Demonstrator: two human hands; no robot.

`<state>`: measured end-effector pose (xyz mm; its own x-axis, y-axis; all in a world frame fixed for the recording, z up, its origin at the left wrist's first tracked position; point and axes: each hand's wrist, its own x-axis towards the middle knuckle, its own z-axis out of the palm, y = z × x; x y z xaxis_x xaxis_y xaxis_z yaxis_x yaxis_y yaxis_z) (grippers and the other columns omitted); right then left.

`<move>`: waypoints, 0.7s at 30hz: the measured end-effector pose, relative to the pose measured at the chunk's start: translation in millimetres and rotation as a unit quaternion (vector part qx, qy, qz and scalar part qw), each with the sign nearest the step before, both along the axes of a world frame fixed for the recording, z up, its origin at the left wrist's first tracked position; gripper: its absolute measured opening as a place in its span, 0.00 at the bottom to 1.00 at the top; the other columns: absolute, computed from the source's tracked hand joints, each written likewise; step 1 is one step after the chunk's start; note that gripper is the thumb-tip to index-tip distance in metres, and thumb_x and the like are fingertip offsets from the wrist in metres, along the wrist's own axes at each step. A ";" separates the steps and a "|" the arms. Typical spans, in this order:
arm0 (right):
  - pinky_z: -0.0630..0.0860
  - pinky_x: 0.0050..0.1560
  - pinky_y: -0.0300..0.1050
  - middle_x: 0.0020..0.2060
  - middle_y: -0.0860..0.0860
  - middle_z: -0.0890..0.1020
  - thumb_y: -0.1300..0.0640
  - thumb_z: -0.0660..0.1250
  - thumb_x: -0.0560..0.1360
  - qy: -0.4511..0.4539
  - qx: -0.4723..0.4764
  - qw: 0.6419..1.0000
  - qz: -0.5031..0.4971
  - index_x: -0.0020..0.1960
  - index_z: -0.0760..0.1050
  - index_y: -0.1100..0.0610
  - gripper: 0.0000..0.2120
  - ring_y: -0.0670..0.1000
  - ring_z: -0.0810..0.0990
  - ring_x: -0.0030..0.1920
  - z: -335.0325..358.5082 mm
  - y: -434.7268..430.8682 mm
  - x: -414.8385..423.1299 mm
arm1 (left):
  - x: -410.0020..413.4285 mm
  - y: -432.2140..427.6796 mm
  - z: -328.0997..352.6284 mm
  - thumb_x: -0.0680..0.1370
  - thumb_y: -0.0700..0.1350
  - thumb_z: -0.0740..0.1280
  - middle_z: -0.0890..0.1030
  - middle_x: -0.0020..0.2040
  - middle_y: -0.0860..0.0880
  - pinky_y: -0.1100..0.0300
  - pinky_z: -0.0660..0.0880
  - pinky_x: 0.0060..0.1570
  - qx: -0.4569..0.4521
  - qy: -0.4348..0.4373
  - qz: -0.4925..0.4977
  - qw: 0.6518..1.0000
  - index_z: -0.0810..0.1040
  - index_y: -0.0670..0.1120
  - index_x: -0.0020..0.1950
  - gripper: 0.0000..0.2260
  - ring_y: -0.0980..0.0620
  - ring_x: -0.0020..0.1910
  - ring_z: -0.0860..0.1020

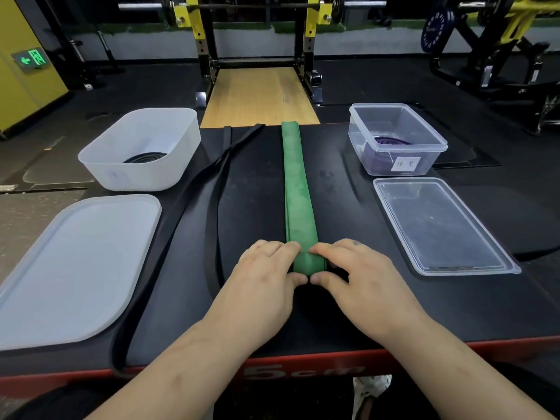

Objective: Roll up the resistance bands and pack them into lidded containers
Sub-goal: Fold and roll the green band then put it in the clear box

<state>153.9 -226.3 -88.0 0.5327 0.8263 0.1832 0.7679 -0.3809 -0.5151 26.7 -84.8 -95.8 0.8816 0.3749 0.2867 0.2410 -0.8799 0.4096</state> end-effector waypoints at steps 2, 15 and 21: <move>0.64 0.56 0.26 0.47 0.37 0.75 0.47 0.71 0.79 0.003 -0.002 1.000 0.012 0.68 0.78 0.45 0.18 0.38 0.69 0.53 1.9 -7.2 -2.0 | -6.5 -5.9 0.8 0.78 0.49 0.69 0.80 0.50 0.51 0.51 0.75 0.57 -0.005 -0.007 -0.001 1.000 0.78 0.46 0.61 0.13 0.49 0.53 0.76; 0.57 0.70 0.33 0.57 0.29 0.78 0.45 0.70 0.79 0.020 0.016 0.999 0.039 0.67 0.78 0.39 0.17 0.27 0.63 0.65 -6.9 -24.6 -4.0 | -25.1 -14.3 -5.8 0.79 0.60 0.67 0.75 0.63 0.62 0.63 0.61 0.65 -0.058 -0.011 -0.008 0.998 0.76 0.55 0.70 0.21 0.64 0.65 0.65; 0.61 0.70 0.40 0.55 0.31 0.78 0.42 0.65 0.77 0.001 0.022 0.998 0.057 0.65 0.79 0.41 0.18 0.35 0.68 0.65 -7.3 -20.8 -2.9 | -24.0 -8.2 -6.8 0.76 0.64 0.62 0.78 0.59 0.63 0.62 0.62 0.63 -0.004 -0.008 -0.025 1.000 0.78 0.56 0.66 0.22 0.61 0.64 0.71</move>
<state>151.0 -247.0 -95.3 0.4358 0.8727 0.2202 0.8039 -0.2673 -0.5314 2.7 -92.9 -102.6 0.8947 0.3333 0.2973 0.1906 -0.8869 0.4208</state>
